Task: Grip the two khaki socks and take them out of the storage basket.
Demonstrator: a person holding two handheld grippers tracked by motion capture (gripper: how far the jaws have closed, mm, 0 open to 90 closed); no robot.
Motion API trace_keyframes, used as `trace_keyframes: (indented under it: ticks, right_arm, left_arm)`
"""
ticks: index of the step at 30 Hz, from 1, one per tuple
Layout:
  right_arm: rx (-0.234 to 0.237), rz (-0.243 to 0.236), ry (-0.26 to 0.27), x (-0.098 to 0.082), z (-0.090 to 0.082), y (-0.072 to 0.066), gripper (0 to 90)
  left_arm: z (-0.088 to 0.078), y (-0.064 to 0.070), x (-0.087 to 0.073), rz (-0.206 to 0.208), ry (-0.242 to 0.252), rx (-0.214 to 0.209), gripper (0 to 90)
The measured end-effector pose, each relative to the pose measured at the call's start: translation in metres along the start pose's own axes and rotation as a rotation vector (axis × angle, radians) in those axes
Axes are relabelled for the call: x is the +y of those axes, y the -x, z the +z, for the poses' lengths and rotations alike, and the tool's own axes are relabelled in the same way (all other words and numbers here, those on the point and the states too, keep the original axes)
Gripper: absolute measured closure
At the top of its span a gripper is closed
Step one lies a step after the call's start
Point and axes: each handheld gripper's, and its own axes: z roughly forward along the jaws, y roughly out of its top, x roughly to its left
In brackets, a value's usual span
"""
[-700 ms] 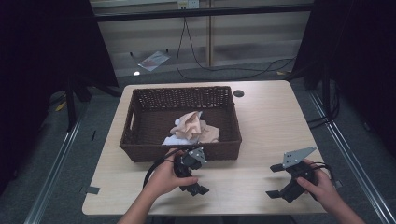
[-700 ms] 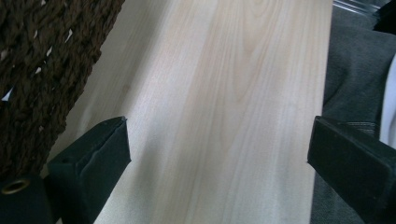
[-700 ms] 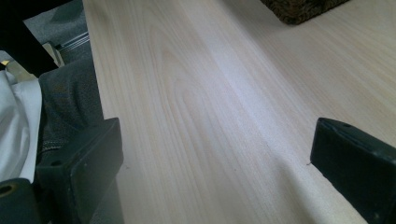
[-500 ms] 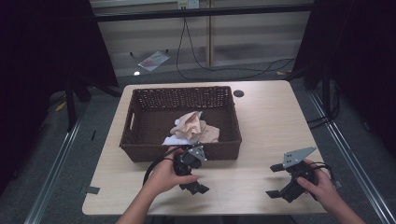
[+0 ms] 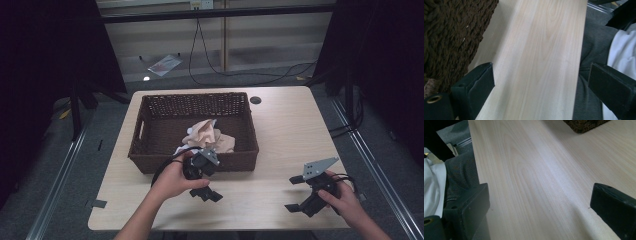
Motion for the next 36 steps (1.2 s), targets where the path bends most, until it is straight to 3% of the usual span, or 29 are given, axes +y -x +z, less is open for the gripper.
trace_keyframes:
  ticks: [9,19,23,25,27,28,33,36]
  right_arm:
    - [-0.002,0.000,-0.004,0.000,0.000,0.000,2.5]
    - [-0.002,-0.003,-0.002,0.000,0.000,0.000,2.5]
    - [0.000,-0.001,-0.003,0.000,0.000,0.000,2.5]
    - [-0.002,-0.004,-0.002,0.000,-0.001,0.000,2.5]
    - [-0.004,-0.005,-0.002,0.000,-0.001,0.000,2.5]
    - [-0.002,-0.004,0.000,0.000,-0.001,0.000,2.5]
    - [0.003,-0.002,0.000,0.000,0.000,0.000,2.5]
    - [-0.002,-0.004,0.001,0.000,-0.001,0.001,2.5]
  left_arm:
    - [-0.021,-0.005,0.014,-0.026,-0.006,-0.008,6.5]
    - [-0.046,-0.012,0.033,-0.061,0.033,-0.002,6.4]
    - [-0.055,-0.021,0.037,-0.070,0.022,-0.004,6.4]
    - [-0.058,-0.027,0.040,-0.100,0.039,0.013,6.5]
    - [-0.060,-0.030,0.041,-0.092,0.028,0.016,6.5]
    - [-0.062,-0.034,0.042,-0.119,0.039,0.027,6.4]
    - [-0.066,-0.044,0.043,-0.122,0.026,0.047,6.7]
    - [-0.069,-0.050,0.045,-0.147,0.025,0.061,6.7]
